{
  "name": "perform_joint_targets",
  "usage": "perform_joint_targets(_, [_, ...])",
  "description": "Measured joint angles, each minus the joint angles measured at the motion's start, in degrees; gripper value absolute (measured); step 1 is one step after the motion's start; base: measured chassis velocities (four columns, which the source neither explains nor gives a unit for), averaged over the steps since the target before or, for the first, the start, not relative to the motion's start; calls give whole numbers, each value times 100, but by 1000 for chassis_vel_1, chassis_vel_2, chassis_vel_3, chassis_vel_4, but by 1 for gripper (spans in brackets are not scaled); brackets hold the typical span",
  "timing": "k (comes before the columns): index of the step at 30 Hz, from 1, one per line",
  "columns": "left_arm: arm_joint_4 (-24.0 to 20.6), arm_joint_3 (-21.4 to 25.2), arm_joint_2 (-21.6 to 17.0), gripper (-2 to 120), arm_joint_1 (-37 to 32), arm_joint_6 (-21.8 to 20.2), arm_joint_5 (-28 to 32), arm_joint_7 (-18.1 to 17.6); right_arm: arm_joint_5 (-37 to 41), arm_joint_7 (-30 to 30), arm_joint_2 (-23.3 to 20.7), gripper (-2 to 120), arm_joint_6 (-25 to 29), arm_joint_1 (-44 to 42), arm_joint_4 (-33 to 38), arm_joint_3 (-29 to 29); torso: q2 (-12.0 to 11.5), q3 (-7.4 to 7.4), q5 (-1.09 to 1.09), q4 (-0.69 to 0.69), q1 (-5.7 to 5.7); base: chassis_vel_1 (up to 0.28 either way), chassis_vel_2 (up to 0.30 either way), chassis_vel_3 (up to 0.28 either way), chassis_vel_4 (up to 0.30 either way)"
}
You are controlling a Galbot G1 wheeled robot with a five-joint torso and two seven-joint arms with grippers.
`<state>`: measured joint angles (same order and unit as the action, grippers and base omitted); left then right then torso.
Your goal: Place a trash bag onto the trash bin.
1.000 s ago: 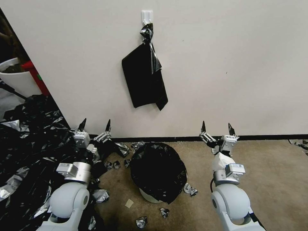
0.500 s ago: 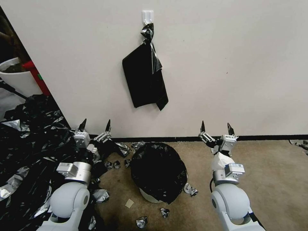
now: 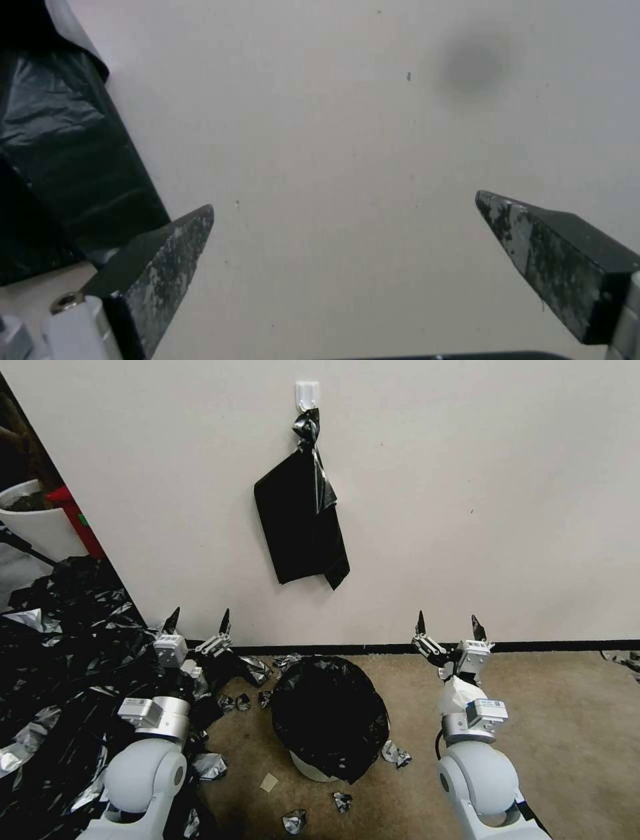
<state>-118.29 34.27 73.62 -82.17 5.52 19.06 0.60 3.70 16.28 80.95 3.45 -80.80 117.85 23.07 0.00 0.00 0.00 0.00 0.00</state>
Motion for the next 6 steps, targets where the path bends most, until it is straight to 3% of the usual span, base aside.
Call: perform_joint_targets(6, [-1, -2, 0, 100, 0, -3, 3, -3, 0, 1, -2, 100, 0, 1, -2, -3, 0, 0, 0, 0, 0, 0, 0, 0, 0])
